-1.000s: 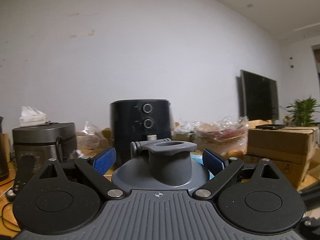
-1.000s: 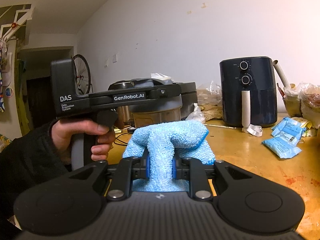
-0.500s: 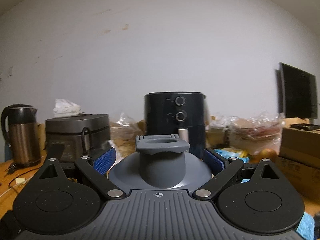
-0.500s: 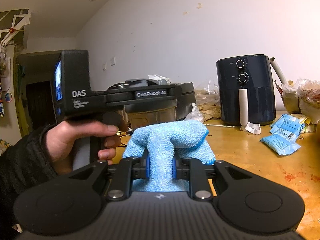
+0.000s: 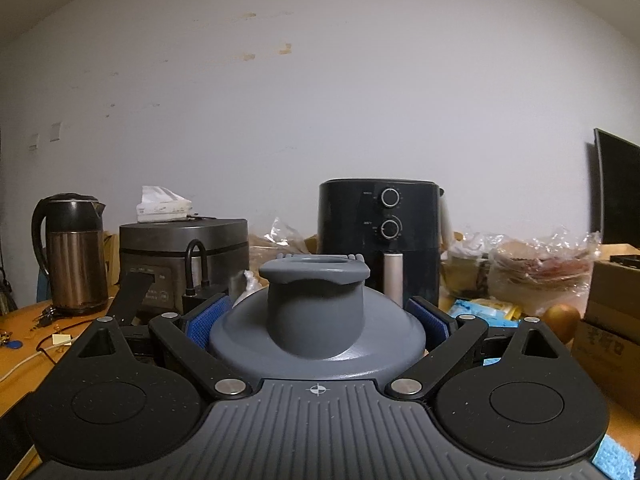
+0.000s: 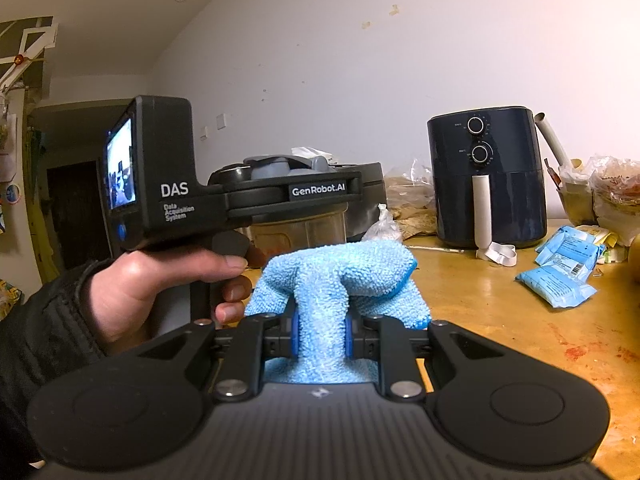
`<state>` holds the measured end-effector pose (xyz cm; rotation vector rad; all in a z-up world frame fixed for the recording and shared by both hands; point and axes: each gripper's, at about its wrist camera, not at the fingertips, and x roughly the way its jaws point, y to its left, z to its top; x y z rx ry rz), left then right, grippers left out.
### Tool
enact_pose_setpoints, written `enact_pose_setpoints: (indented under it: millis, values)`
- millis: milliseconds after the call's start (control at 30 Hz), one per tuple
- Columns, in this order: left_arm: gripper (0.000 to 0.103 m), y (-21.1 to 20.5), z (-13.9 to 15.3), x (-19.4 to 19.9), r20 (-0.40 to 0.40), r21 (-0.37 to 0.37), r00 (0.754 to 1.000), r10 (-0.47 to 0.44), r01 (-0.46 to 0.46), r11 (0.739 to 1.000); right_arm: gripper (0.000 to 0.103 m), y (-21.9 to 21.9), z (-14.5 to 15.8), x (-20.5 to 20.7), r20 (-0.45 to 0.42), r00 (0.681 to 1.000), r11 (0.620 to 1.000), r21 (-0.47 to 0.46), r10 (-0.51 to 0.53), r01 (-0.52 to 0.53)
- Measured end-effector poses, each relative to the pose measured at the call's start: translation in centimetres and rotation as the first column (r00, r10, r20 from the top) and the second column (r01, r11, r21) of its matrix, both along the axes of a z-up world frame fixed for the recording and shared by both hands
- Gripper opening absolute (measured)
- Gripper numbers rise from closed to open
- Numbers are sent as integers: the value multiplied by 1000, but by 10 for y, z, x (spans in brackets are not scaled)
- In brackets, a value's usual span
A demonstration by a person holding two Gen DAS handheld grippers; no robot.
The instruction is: Clean container
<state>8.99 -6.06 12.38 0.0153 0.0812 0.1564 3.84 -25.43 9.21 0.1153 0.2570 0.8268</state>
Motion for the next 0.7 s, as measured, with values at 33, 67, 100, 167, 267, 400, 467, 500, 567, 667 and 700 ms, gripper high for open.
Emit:
enact_pose_setpoints:
  millis: [33, 67, 100, 167, 267, 400, 467, 500, 567, 667, 700]
  values:
    - [96, 0, 0, 0, -1, -1, 1000, 1, -1, 1000, 19, 0, 0, 0, 0, 1000, 1000, -1, 0, 0]
    - [96, -1, 0, 0, -1, -2, 1000, 4, -4, 1000, 19, 0, 0, 0, -1, 1000, 1000, -1, 0, 0]
    - [96, -1, 0, 1, -3, -2, 1000, 7, -7, 1000, 19, 1, 0, 2, -1, 1000, 1000, -1, 0, 0]
    - [96, -2, 0, 2, -9, -4, 1000, 14, -14, 1000, 19, 1, 0, 2, 1, 1000, 1000, -1, 0, 0]
    - [96, -2, -1, 3, -12, -4, 1000, 18, -18, 1000, 19, 1, 1, 1, 0, 1000, 1000, -1, 3, -3]
    - [96, -4, 0, 1, -6, -4, 1000, 25, -25, 1000, 19, 1, 1, 2, 1, 1000, 1000, -2, 4, -4]
    - [95, -4, 0, 1, -7, -4, 999, 33, -33, 999, 19, 1, 1, 2, 0, 1000, 1000, 0, 4, -4]
    - [96, -5, 0, 1, -9, -3, 999, 40, -40, 999, 19, 1, 1, 2, 0, 1000, 1000, 0, 3, -3]
    - [95, -6, 0, 0, -11, -3, 999, 48, -48, 999, 19, 2, 1, 3, 1, 1000, 1000, 0, 3, -3]
    - [95, -7, 0, 0, -12, -4, 998, 56, -56, 998, 19, 1, 1, 4, 1, 1000, 1000, -1, 0, 0]
    - [95, -8, 0, 1, -12, -5, 998, 57, -57, 998, 19, 1, 1, 4, 1, 1000, 1000, -1, -1, 1]
